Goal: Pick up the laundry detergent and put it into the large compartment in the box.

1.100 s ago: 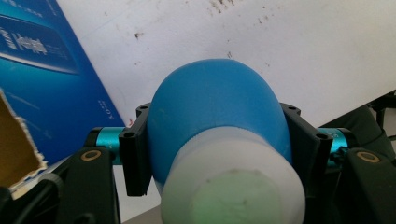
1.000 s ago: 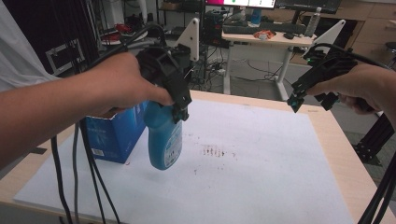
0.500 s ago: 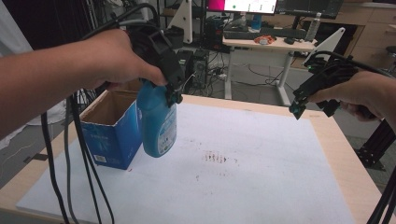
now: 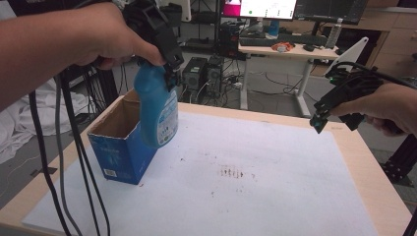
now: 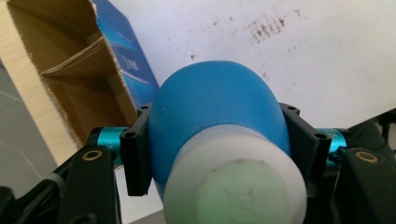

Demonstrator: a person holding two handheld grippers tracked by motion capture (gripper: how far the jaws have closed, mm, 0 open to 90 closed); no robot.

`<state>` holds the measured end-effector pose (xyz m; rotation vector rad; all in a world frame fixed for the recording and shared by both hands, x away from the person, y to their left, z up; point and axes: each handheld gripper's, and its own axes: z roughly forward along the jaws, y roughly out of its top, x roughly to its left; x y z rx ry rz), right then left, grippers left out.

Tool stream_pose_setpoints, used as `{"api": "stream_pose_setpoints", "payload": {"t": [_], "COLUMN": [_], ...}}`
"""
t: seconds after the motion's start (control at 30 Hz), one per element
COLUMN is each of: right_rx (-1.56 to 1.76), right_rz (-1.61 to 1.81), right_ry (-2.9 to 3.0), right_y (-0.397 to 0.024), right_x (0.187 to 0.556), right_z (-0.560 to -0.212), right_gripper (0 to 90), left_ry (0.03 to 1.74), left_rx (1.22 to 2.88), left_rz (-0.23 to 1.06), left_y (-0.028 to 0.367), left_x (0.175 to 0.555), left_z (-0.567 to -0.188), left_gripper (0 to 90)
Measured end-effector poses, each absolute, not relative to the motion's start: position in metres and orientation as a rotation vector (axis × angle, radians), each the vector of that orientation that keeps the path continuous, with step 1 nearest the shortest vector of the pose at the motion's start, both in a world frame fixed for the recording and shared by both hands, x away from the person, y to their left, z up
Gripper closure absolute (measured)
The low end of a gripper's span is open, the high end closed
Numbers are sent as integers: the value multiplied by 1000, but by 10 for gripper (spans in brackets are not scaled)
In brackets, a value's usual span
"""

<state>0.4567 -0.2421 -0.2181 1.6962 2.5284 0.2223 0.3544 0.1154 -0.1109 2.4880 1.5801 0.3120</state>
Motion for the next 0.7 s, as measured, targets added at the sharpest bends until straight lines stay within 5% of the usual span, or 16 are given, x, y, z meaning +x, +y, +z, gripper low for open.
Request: {"api": "stream_pose_setpoints", "payload": {"t": [0.7], "right_rx": [1676], "right_rz": [211], "right_ry": [2546], "right_y": [-237], "right_x": [458], "right_z": [-221], "right_gripper": [128], "left_ry": [1717], "left_rx": [2453], "left_rz": [301], "left_y": [177], "left_x": [375], "left_z": [-98], "left_gripper": [371]}}
